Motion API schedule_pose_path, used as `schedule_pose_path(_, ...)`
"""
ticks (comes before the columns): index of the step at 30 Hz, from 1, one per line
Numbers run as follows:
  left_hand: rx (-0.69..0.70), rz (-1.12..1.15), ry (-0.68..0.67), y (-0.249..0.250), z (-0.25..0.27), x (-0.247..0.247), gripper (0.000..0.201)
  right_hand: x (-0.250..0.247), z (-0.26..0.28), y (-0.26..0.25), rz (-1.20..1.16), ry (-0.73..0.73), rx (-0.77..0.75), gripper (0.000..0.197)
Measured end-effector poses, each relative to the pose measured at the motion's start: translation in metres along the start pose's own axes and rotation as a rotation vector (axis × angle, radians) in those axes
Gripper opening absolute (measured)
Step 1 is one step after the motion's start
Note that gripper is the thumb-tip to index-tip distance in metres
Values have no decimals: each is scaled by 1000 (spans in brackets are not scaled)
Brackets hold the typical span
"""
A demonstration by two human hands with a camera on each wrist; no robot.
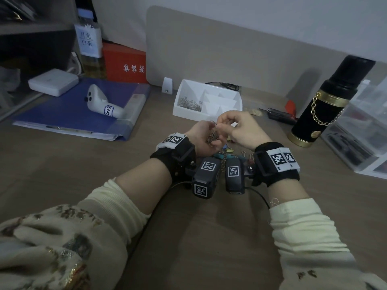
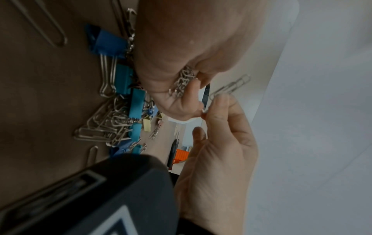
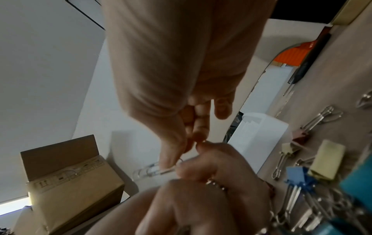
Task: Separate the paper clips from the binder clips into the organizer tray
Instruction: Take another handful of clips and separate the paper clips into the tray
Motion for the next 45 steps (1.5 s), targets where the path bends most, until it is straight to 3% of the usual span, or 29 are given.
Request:
schedule_pose_path(8,45,68,11,2,0,-3,30,-3,1,2,26,16,3,9)
schedule_pose_path(11,48,74,-7,4,2,-3,28,-14,-2,9,112,186,-14,11)
schedule_pose_path(14,60,49,-8,6,3,-4,30,-30,-1,25,186,309,99,14)
schedule_pose_path(18,72,4,15,7,3,-5,35,-38,1,50,340,220,359,18)
schedule_pose_path(20,80,-7,21,8,2,-5,36,-37,4,55,378,148,465,6)
schedule_pose_path(25,86,-1,13,9,1,-6,35,-33,13,63,405,75,637,24)
schedule_pose_path(31,80,30,2,9,1,-7,37,-25,12,67,332,111,677,26)
schedule_pose_path(45,79,70,11,9,3,-8,38,-27,15,76,399,105,751,36)
Point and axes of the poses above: each hand's wrist, its own z-axis away from the middle knuckle, its own x-axis out of the palm, y = z × x, the point moved 5 cm from there along -z, towards the middle knuckle, and after that the axes turned 7 degrees about -y, right-handed, at the moved point
